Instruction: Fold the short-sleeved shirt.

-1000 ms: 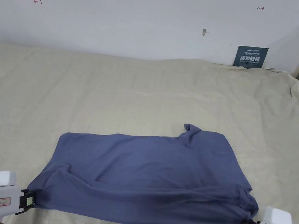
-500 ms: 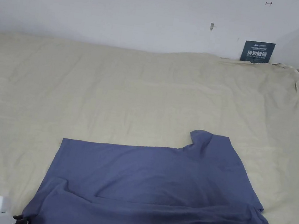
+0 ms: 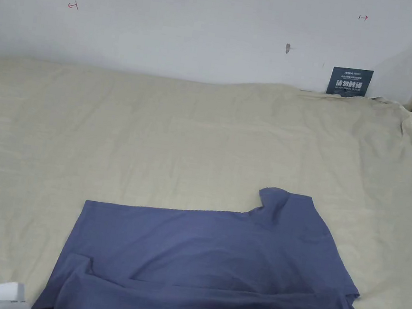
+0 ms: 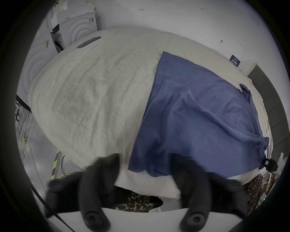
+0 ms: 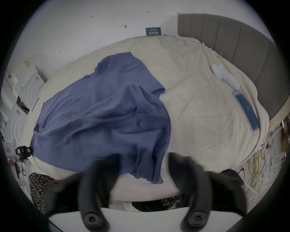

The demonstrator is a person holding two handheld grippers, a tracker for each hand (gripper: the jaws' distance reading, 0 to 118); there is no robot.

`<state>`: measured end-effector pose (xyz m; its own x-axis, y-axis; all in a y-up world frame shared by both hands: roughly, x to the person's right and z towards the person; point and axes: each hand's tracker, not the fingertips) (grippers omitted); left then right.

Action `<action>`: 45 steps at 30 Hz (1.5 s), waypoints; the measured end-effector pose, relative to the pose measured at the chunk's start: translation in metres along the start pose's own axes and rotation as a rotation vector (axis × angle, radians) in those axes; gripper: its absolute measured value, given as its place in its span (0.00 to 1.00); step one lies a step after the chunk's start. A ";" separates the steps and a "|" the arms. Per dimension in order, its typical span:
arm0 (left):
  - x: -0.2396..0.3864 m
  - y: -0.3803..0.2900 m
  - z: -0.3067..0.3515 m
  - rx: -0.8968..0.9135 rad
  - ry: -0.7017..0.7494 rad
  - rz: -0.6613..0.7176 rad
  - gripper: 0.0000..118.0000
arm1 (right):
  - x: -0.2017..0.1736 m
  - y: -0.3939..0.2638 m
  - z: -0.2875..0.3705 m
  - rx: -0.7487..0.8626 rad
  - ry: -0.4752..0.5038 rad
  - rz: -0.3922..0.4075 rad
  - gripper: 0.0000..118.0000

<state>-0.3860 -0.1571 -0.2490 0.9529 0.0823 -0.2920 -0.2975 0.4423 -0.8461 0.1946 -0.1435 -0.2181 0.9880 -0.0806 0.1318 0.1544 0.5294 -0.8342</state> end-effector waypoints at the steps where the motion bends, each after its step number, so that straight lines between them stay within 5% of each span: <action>1: 0.001 0.003 0.007 0.033 -0.026 -0.003 0.89 | 0.001 0.005 0.006 0.031 0.004 -0.002 0.80; 8: 0.031 0.047 0.085 0.323 -0.088 -0.058 0.91 | -0.018 0.057 0.075 0.280 0.076 0.043 0.81; 18: 0.072 0.090 0.134 0.604 -0.117 -0.104 0.89 | -0.058 0.100 0.124 0.572 0.045 0.140 0.76; 20: 0.073 0.091 0.127 0.628 -0.153 -0.121 0.66 | -0.062 0.102 0.123 0.581 0.050 0.147 0.54; 23: 0.077 0.094 0.116 0.590 -0.180 -0.119 0.09 | -0.068 0.105 0.117 0.572 0.062 0.152 0.00; 24: 0.077 0.095 0.110 0.577 -0.190 -0.106 0.00 | -0.069 0.104 0.115 0.579 0.065 0.148 0.00; 37: 0.080 0.183 0.009 0.358 -0.169 -0.110 0.03 | -0.080 0.148 0.059 0.517 0.065 0.145 0.00; 40: 0.079 0.214 -0.031 0.265 -0.132 -0.117 0.20 | -0.080 0.160 0.042 0.495 0.064 0.137 0.00; 42: 0.078 0.231 -0.062 0.191 -0.104 -0.115 0.40 | -0.080 0.167 0.031 0.479 0.066 0.133 0.00; 43: 0.078 0.238 -0.075 0.149 -0.087 -0.111 0.58 | -0.081 0.170 0.026 0.473 0.058 0.137 0.00; 45: 0.075 0.248 -0.103 0.098 -0.058 -0.108 0.71 | -0.082 0.175 0.017 0.458 0.042 0.147 0.00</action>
<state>-0.3943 -0.1337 -0.5268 0.9817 0.0800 -0.1729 -0.1886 0.5365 -0.8225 0.1404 -0.0293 -0.3658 1.0000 -0.0057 0.0003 0.0051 0.8545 -0.5194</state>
